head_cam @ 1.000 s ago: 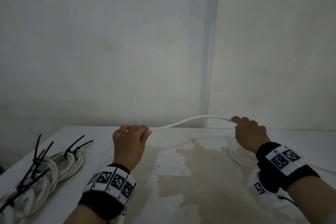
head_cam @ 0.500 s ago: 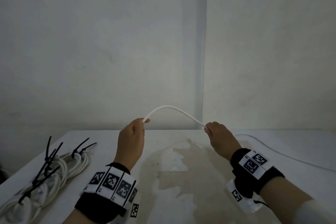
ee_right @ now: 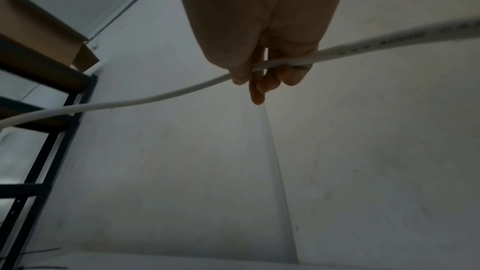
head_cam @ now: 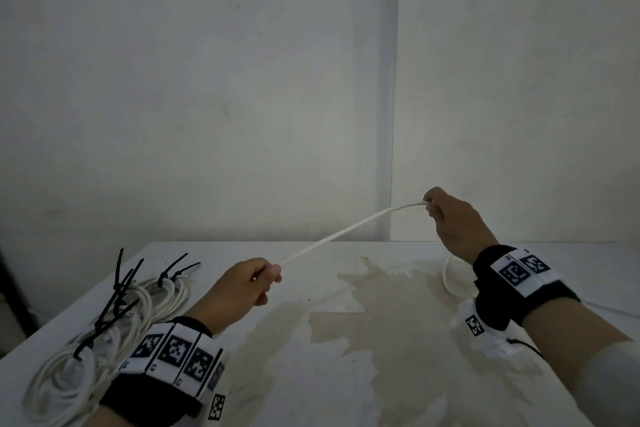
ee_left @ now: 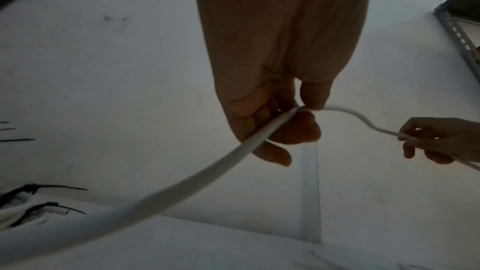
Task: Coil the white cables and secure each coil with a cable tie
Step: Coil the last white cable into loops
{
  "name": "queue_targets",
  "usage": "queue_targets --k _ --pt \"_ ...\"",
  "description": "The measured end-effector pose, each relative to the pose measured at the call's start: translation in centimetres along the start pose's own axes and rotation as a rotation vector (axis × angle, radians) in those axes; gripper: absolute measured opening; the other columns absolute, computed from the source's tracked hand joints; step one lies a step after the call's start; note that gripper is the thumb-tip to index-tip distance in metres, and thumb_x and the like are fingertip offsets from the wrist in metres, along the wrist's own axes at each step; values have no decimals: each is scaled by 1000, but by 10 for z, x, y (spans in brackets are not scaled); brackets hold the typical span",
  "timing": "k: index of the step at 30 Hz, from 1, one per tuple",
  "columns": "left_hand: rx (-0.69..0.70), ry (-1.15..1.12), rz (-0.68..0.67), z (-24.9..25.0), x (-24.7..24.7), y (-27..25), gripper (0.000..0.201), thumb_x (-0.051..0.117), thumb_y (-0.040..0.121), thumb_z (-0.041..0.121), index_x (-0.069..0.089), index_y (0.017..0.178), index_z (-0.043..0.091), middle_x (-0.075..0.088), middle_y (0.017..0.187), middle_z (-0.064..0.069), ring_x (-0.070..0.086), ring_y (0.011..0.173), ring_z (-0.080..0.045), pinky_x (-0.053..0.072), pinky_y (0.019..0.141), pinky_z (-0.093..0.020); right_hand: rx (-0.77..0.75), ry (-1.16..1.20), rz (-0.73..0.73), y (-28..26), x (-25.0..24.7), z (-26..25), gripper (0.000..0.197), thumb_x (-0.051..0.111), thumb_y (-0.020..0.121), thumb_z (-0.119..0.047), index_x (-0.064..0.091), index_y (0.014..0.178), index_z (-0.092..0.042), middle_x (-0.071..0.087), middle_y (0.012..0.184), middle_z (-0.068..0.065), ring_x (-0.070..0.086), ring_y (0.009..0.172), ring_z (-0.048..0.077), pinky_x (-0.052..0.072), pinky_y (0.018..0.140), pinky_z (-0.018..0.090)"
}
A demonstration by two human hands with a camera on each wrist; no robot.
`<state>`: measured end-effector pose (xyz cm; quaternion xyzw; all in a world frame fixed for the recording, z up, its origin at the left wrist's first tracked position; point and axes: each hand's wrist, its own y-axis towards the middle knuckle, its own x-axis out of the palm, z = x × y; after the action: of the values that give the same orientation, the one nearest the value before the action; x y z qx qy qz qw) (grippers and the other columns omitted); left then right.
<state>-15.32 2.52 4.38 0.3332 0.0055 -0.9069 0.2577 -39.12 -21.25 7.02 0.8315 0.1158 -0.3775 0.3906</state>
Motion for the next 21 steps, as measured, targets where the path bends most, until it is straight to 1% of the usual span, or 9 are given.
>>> queue_targets --k 6,8,10,11,13,15,16,18,21 --pt "-18 -6 -94 -2 -3 -8 23 42 97 16 58 81 16 52 69 1 55 61 -9 48 67 -23 -11 -68 130 7 4 13 12 43 93 0 55 95 3 48 81 11 42 73 26 27 64 31" --pt "-5 -18 -19 -5 -4 -9 23 40 97 15 55 79 17 50 66 1 55 54 -6 49 63 -25 -87 -144 143 4 9 20 11 55 81 14 58 83 4 53 73 17 45 64 30 30 58 35" --pt "50 -29 86 -6 -5 -8 24 39 97 15 54 79 20 45 64 2 45 45 -4 41 54 -22 -122 -238 101 3 17 26 26 64 64 25 58 72 1 54 64 15 39 54 24 32 50 32" --pt "73 -42 135 -4 -5 -7 24 39 98 16 55 80 22 43 63 2 41 44 -4 37 51 -20 -141 -279 76 3 19 26 28 64 62 25 58 73 0 55 65 15 38 55 23 32 50 32" --pt "115 -18 238 0 -6 -4 25 39 98 19 57 81 24 42 62 1 39 48 -7 33 51 -22 -125 -360 -99 -3 20 15 20 51 80 14 58 92 -1 60 87 17 48 75 28 34 64 33" --pt "132 90 341 5 -6 0 22 37 98 21 56 86 23 44 62 -2 43 57 -17 33 56 -30 -127 -412 -366 -14 25 3 28 34 93 -1 50 115 -6 55 114 13 48 103 27 35 79 31" --pt "123 142 381 8 -6 1 20 37 98 21 55 90 21 45 62 -3 44 58 -20 31 55 -31 -162 -414 -443 -21 27 -6 31 30 96 -8 46 122 -10 54 121 10 48 109 25 37 86 31" --pt "64 201 442 11 -5 5 13 37 98 21 47 95 14 46 61 -2 43 55 -18 28 50 -29 -277 -419 -518 -39 30 -27 31 29 100 -26 41 128 -19 57 119 8 53 108 25 41 88 33" --pt "-53 284 438 10 -6 6 8 37 97 16 41 97 10 46 64 -1 42 55 -14 26 47 -28 -419 -400 -535 -54 39 -41 31 32 99 -35 47 118 -16 62 105 8 56 99 27 36 73 31"
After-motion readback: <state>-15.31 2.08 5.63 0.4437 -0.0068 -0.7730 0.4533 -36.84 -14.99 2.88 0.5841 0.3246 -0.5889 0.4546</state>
